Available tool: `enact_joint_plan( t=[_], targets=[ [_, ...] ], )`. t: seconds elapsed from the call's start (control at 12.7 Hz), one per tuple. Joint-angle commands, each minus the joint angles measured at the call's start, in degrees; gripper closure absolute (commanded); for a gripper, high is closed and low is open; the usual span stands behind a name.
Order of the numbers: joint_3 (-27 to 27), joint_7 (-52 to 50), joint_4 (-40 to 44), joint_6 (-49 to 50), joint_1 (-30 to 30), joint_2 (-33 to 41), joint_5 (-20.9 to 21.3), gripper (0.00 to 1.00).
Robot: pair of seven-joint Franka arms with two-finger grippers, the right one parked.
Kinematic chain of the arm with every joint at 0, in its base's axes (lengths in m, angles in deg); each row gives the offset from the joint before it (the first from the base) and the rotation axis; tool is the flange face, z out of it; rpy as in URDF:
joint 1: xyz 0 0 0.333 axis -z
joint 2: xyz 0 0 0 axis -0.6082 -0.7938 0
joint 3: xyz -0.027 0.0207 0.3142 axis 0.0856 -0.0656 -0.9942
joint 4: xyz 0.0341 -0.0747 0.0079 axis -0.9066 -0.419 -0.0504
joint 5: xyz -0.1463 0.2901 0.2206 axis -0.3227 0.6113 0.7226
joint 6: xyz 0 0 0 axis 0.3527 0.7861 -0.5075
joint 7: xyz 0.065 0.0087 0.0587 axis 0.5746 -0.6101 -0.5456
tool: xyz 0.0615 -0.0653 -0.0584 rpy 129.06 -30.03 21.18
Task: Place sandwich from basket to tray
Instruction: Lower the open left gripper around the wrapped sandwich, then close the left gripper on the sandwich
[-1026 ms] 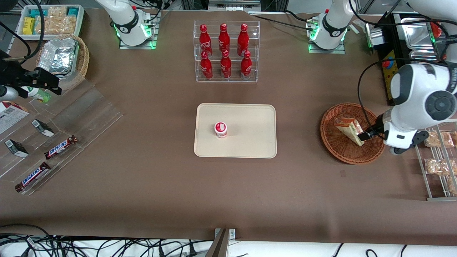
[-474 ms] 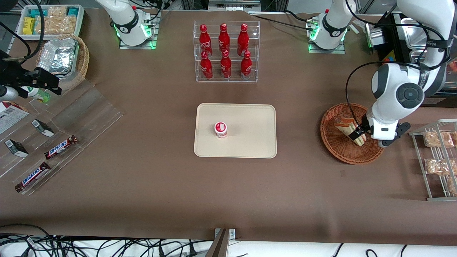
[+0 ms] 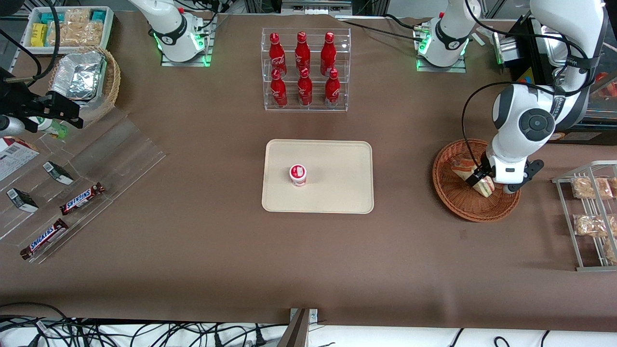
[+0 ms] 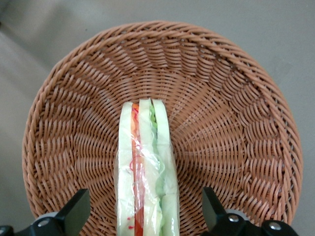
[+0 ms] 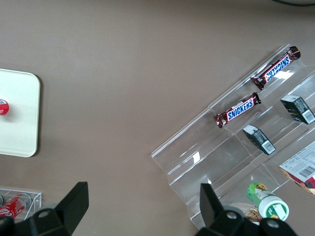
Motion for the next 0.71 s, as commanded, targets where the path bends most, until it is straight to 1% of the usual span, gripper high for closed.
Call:
enact_joint_plan(
  t=[0.0,0.16,0.24,0.32,0.47,0.63],
  targets=[
    [0.2,-2.2,-1.5,-0.8,0.4,0.5,1.7,0.00],
    [0.2,-2.9,-1.5,-0.7,0.4,0.5,1.7,0.00],
    [0.2,-3.5,-1.5,-0.7,0.4,0.5,1.7,0.05],
    [0.2,-3.6,-1.5,-0.7,0.4,0.5,1.7,0.20],
    [0.2,-4.0,-1.5,-0.7,0.3,0.4,1.7,0.44],
    [0.2,-4.3,-1.5,-0.7,0.4,0.2,1.7,0.54]
  ],
)
